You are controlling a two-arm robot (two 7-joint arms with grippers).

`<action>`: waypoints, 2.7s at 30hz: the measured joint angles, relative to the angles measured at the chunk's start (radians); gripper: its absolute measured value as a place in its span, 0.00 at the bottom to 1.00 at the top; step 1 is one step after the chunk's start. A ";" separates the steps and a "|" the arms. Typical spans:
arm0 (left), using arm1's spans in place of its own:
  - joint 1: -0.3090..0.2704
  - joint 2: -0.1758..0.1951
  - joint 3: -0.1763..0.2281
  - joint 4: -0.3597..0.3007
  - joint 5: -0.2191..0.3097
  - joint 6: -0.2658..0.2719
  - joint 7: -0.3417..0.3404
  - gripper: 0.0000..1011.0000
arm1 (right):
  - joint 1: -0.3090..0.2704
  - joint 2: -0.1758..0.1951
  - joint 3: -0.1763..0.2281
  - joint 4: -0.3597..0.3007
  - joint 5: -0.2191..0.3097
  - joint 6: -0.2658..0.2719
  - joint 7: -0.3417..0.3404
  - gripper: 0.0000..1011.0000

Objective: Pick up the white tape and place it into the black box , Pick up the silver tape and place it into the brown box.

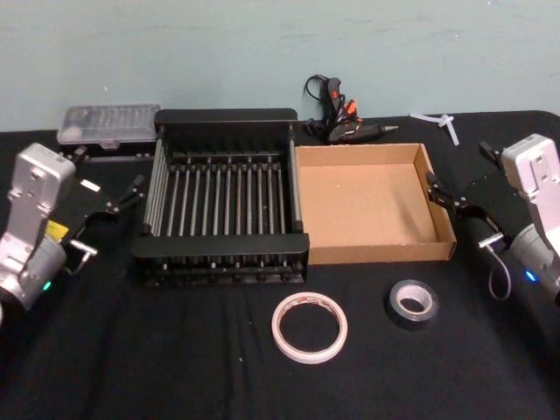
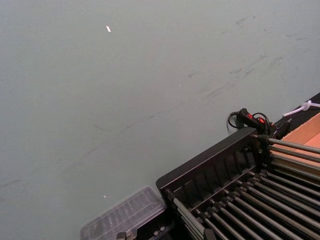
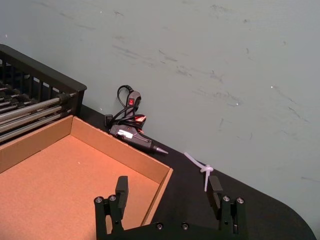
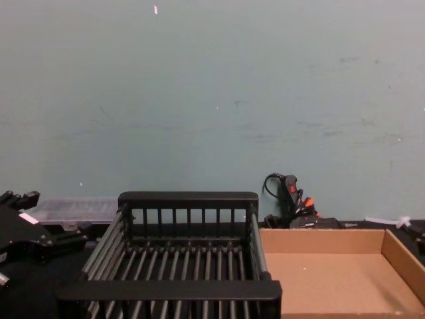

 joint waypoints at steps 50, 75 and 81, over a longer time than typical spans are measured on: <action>0.000 0.000 0.000 0.000 0.000 0.000 0.000 0.99 | 0.000 0.000 0.000 0.000 0.000 0.000 0.000 0.99; 0.000 0.000 0.000 0.000 0.000 0.000 0.000 0.99 | 0.000 0.000 0.000 0.000 0.000 0.000 0.000 0.99; 0.000 0.000 0.000 0.000 0.000 0.000 0.000 0.99 | 0.000 0.000 0.000 0.000 0.000 0.000 0.000 0.99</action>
